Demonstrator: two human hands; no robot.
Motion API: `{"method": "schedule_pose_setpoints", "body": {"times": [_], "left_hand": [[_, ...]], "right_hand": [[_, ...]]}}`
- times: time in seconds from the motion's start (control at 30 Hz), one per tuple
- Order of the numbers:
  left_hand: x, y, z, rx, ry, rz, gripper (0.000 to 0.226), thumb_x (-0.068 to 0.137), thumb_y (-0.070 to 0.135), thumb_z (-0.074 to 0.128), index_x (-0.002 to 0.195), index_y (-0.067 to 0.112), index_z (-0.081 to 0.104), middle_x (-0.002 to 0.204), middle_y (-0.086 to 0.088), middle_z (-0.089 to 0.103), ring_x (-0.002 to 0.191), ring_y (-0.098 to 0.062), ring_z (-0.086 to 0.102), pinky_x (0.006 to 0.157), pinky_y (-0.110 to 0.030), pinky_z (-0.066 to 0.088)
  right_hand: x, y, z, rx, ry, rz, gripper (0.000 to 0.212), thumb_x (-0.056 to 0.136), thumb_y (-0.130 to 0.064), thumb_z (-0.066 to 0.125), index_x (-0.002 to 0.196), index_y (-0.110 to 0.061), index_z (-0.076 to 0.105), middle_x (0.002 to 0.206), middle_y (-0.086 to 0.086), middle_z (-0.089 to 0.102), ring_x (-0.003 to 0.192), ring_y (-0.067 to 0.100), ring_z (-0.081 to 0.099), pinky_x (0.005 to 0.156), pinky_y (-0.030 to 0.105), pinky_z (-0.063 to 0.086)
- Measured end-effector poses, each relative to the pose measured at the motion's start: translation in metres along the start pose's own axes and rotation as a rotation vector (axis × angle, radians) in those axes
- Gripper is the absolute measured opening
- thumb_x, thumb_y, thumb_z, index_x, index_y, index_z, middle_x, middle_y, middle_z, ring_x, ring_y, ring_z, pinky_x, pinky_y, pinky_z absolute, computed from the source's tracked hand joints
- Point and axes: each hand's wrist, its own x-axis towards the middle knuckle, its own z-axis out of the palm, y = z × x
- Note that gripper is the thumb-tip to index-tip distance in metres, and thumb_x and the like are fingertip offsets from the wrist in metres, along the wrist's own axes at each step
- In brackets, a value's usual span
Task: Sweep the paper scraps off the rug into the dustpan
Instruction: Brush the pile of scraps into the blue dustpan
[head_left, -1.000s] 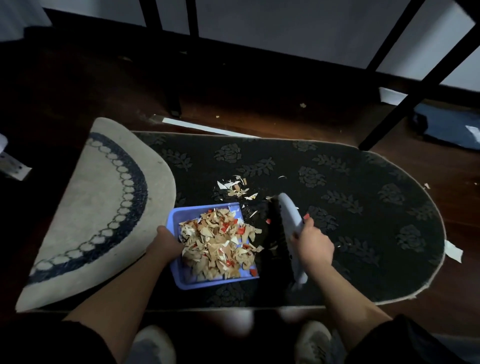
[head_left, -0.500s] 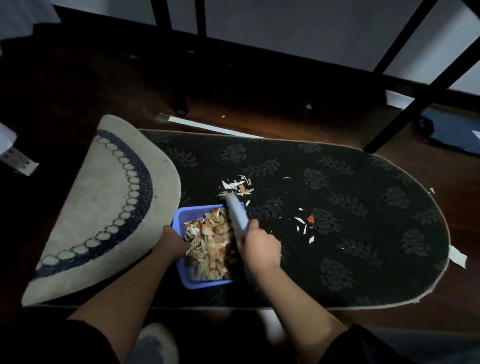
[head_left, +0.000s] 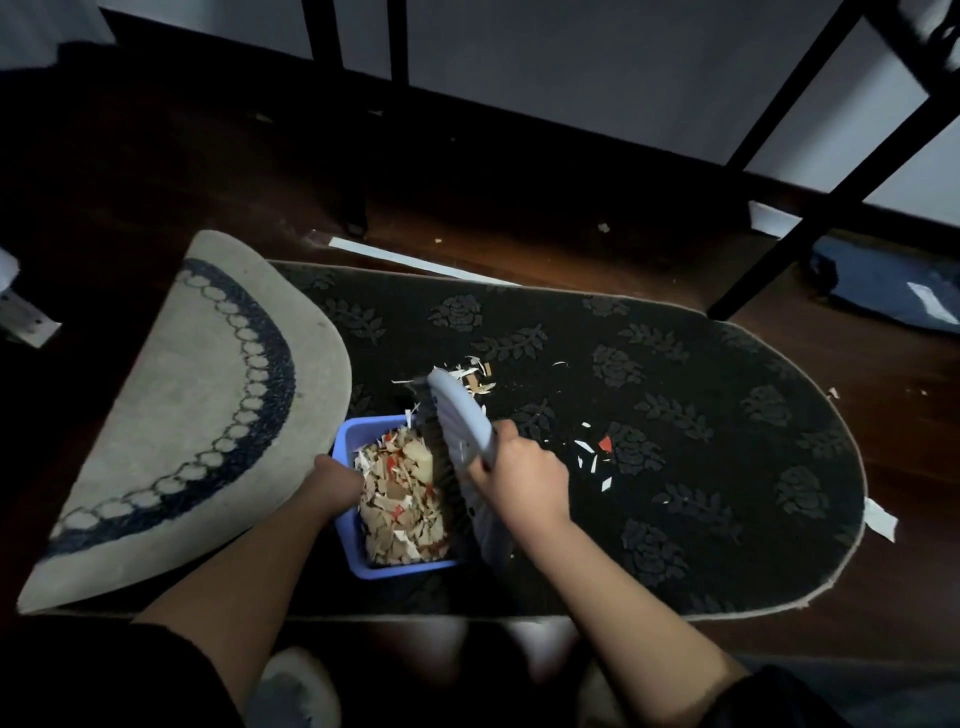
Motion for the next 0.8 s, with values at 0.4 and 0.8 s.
{"method": "schedule_pose_setpoints", "body": {"times": [0.4,0.8], "left_hand": [[0.001,0.004,0.004,0.065,0.035,-0.002,0.059,0.095,0.014,0.052,0.14,-0.012,0.026,0.14,-0.027,0.042,0.128,-0.038,0.046,0.103,-0.041,0.038],[-0.006,-0.006,0.0,0.203,0.038,0.079,0.074,0.085,0.014,0.067,0.138,-0.006,0.02,0.136,-0.028,0.045,0.124,-0.039,0.048,0.1,-0.044,0.041]], "right_hand": [[0.011,0.032,-0.028,-0.047,0.025,0.032,0.037,0.092,-0.041,0.047,0.118,-0.015,0.048,0.103,0.008,0.066,0.093,0.032,0.064,0.066,0.034,0.041],[0.021,0.1,-0.045,0.024,0.045,0.295,0.041,0.089,-0.041,0.051,0.124,-0.02,0.047,0.106,0.01,0.065,0.094,0.034,0.063,0.071,0.036,0.045]]}}
